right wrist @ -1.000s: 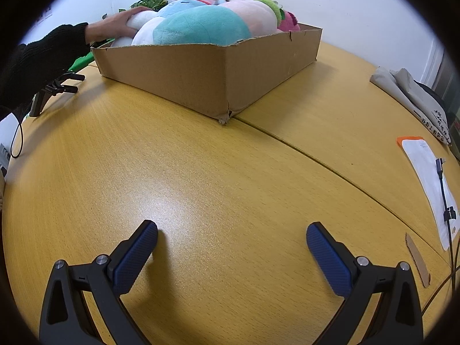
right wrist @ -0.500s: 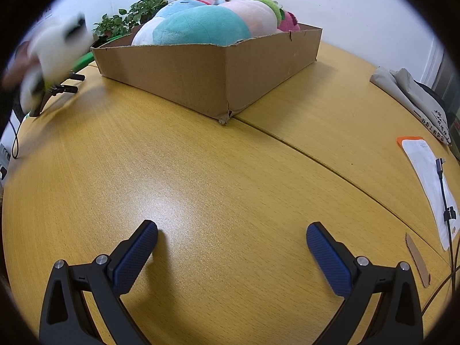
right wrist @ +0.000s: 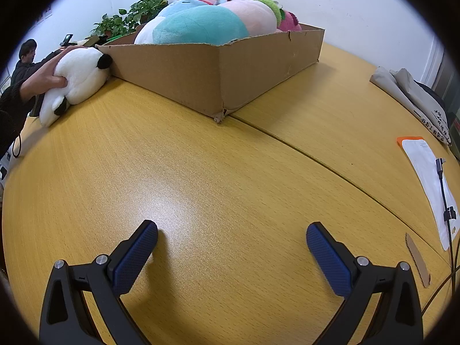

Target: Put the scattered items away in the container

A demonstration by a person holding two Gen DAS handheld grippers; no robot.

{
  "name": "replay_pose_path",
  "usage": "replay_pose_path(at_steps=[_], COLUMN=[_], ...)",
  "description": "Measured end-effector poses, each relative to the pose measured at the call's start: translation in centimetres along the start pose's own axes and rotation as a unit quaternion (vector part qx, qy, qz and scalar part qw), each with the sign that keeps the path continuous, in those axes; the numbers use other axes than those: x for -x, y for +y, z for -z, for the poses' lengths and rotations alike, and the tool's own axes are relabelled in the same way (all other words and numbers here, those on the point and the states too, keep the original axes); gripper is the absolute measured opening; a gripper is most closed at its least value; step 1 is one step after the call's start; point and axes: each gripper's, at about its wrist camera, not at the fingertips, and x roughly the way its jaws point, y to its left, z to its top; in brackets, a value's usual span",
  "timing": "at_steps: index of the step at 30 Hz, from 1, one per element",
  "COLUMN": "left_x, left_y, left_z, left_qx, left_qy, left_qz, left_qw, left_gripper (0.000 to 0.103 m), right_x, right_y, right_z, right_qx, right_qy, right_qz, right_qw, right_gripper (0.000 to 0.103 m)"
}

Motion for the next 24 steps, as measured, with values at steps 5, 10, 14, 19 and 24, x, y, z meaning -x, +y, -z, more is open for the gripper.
replay_pose_path(at_steps=[5,10,14,19,24], left_x=[0.03,0.05,0.07,0.07,0.07], left_y=[-0.08,-0.13,-0.24,-0.23,-0.23], left_z=[0.06,0.11,0.17,0.17,0.17], left_qx=[0.0,0.001,0.001,0.001,0.001], left_qy=[0.0,0.0,0.0,0.0,0.0], left_qz=[0.0,-0.001,-0.001,-0.001,-0.001], left_qw=[1.0,1.0,1.0,1.0,1.0], left_gripper=[0.103,0.103,0.103,0.103,0.103], right_x=[0.01,0.0,0.01,0.01,0.02], right_y=[0.0,0.0,0.0,0.0,0.0], right_z=[0.0,0.01,0.0,0.01,0.01], right_qx=[0.0,0.0,0.0,0.0,0.0], right_qy=[0.0,0.0,0.0,0.0,0.0], right_qz=[0.0,0.0,0.0,0.0,0.0], right_qw=[1.0,1.0,1.0,1.0,1.0], right_gripper=[0.103,0.103,0.103,0.103,0.103])
